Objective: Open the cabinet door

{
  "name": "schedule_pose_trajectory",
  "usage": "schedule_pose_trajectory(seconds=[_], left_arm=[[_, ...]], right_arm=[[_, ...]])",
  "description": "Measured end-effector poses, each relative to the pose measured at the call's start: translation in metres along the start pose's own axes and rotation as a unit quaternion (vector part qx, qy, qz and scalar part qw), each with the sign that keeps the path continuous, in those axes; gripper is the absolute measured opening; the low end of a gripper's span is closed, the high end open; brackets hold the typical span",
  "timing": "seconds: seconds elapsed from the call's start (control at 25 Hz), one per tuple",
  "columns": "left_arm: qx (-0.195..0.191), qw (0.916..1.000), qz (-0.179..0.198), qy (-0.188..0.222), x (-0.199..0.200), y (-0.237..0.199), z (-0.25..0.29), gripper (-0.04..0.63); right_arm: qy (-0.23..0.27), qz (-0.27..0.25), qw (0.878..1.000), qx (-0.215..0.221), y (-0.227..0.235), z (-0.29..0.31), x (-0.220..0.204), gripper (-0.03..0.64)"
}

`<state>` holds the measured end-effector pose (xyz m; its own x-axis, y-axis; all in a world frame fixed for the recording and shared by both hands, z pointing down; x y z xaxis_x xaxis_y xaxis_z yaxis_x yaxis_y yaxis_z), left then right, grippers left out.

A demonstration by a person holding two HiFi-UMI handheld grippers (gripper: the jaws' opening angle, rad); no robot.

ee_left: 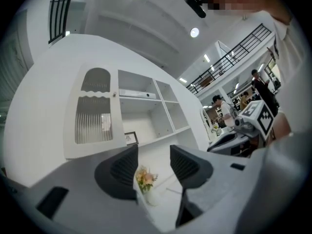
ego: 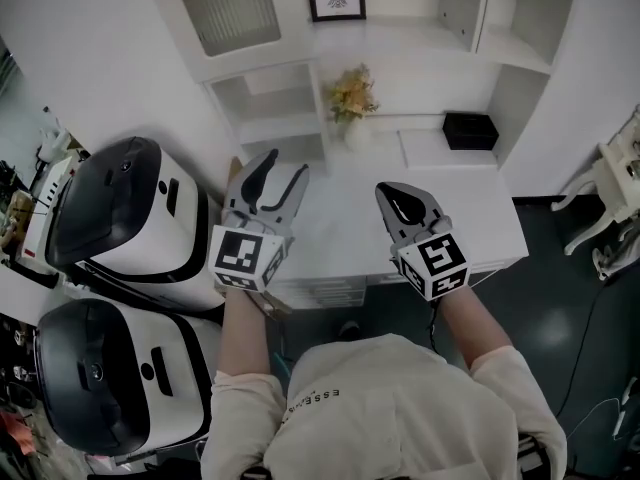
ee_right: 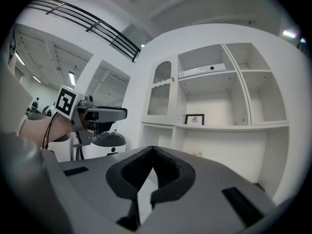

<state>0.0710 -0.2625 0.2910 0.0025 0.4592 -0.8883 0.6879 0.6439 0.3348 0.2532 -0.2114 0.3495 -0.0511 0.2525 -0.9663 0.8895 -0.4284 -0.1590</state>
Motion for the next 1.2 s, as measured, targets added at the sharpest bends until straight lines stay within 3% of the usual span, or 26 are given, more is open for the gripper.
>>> schedule_pose_trajectory(seconds=[0.24,0.44,0.64,1.04,1.2], left_arm=[[-0.022,0.9997,0.001,0.008,0.016,-0.050,0.069,0.204],[-0.037,0.9982,0.040,0.023,0.039,-0.090,0.123,0.204],[-0.047,0.9970,0.048,0.039,0.060,-0.127,0.170,0.204],[-0.022,0.9934,0.094,0.062,0.121,-0.187,0.233,0.200],[0.001,0.9933,0.093,0.069,0.144,-0.205,0.257,0.193]], right_arm=[[0.003,-0.019,1.000,-0.023,0.029,0.053,0.017,0.014],[0.009,-0.032,0.999,-0.030,0.040,0.089,0.028,0.014],[0.012,-0.028,0.999,-0.040,0.056,0.112,0.033,0.014],[0.016,-0.040,0.997,-0.062,0.078,0.141,0.041,0.014],[0.015,-0.046,0.997,-0.059,0.081,0.150,0.045,0.014]])
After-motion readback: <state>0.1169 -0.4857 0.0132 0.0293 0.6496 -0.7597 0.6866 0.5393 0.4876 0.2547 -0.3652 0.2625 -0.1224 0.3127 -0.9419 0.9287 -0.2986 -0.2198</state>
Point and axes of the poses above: the fingertips, and each gripper's own axes: z forward along the fingers, y to its right, x out of its top, the point moved 5 cm from there along -z, backward along the fingers, and after that the axes turned 12 degrees about y, right-handed, at the moved point
